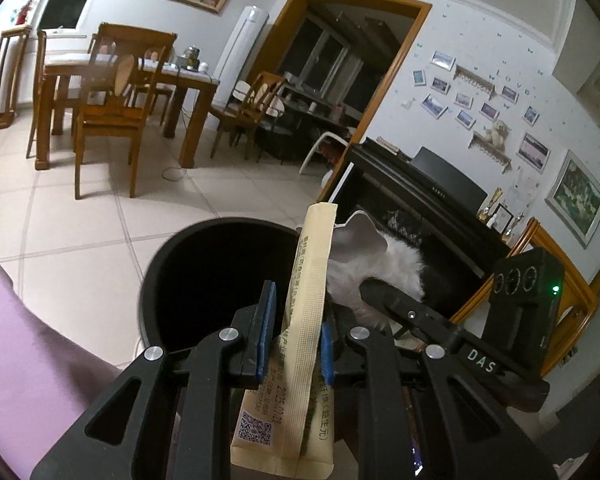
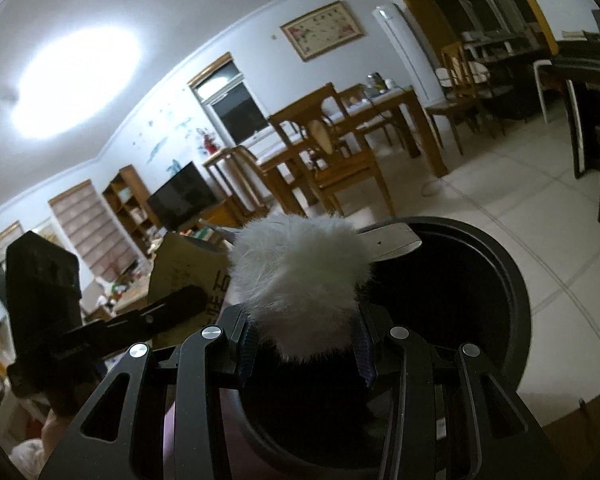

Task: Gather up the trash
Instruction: 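Carry the tan packet and fluffy ball to the bin and release both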

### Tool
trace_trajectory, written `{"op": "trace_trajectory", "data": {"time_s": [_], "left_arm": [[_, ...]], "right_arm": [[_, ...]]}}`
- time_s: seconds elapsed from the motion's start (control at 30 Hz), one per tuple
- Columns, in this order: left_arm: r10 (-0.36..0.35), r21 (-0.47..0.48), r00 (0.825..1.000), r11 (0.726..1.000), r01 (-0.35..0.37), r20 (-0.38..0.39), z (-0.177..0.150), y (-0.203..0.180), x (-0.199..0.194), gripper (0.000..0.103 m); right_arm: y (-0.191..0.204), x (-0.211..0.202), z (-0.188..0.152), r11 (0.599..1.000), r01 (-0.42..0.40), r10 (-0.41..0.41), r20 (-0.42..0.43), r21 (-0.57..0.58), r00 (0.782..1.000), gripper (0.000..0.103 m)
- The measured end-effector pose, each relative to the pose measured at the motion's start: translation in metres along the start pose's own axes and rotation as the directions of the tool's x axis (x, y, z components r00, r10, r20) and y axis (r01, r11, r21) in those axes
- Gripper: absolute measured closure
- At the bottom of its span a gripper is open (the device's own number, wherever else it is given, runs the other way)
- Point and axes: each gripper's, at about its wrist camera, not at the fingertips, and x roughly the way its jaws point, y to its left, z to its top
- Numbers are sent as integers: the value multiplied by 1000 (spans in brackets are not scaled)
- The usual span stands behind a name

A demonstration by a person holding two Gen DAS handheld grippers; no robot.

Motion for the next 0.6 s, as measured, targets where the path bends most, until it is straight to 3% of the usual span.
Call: {"op": "trace_trajectory", "data": {"time_s": [0.6], "left_arm": [[17,-20,998,1000,-18,-56,2,4,28,83]], "right_arm": [[-2,37,-4,999,2,-1,-25,51,1000,62]]}}
